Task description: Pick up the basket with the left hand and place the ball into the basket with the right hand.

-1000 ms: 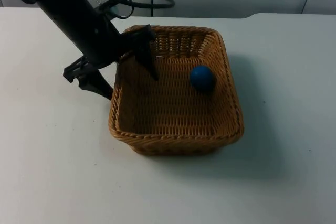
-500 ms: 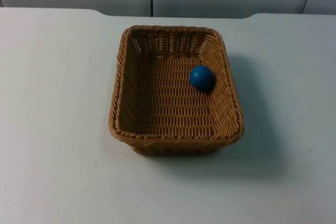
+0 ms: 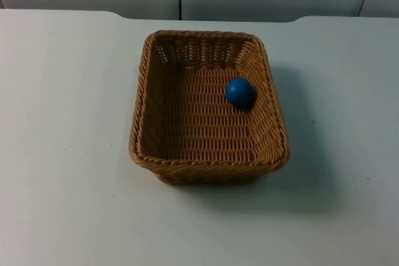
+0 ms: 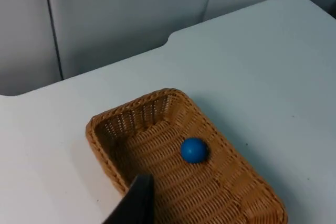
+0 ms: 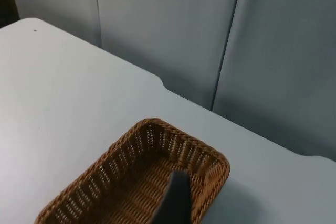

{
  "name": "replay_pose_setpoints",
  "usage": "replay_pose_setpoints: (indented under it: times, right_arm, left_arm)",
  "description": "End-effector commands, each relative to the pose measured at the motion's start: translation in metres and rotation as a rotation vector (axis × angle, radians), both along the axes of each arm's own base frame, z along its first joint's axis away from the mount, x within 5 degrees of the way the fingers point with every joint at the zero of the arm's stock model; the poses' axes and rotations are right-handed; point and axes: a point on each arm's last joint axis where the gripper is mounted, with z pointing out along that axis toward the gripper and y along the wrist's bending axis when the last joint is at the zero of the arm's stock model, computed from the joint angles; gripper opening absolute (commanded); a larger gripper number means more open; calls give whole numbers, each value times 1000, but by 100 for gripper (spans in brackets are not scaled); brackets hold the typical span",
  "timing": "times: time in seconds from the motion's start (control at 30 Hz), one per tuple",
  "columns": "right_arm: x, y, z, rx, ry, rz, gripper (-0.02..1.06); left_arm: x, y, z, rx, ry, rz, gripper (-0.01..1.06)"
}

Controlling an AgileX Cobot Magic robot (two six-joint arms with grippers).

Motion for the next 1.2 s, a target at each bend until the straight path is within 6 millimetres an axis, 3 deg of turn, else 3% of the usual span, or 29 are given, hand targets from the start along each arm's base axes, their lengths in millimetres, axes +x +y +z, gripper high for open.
replay_pose_setpoints:
  times: [0.0,0.03,0.07,0.2,0.23,0.37,0.43,0.57,0.73,0.97,1.17]
  right_arm:
    - [-20,-6,-9,20,-25,1,76]
    - [-30,-8,-15,30,-16,8,76]
    - [-30,-8,-15,30,-16,8,76]
    - [-64,-15,-44,54,4,28,76]
    - [-64,-15,-44,54,4,28,76]
    - [-96,-22,-81,71,59,33,76]
    - [-102,-23,-89,82,83,34,76]
    - [-131,-29,-104,80,100,62,76]
    - [-154,-41,-112,52,128,7,76]
    - [-172,-50,-111,101,67,-50,76]
    - [-184,-63,-123,12,146,-139,76]
  left_arm:
    - [-31,14,-8,-30,-89,24,105]
    - [-47,21,-16,-36,-106,29,105]
    - [-47,21,-16,-36,-106,29,105]
    - [-102,44,-42,-51,-173,29,105]
    - [-102,44,-42,-51,-173,29,105]
    - [-150,65,-66,-109,-204,60,105]
    - [-155,67,-69,-109,-203,69,105]
    - [-186,91,-84,-12,-218,153,105]
    - [-201,101,-92,19,-225,184,105]
    - [-201,102,-94,41,-205,187,105]
    - [-204,106,-103,116,-124,196,105]
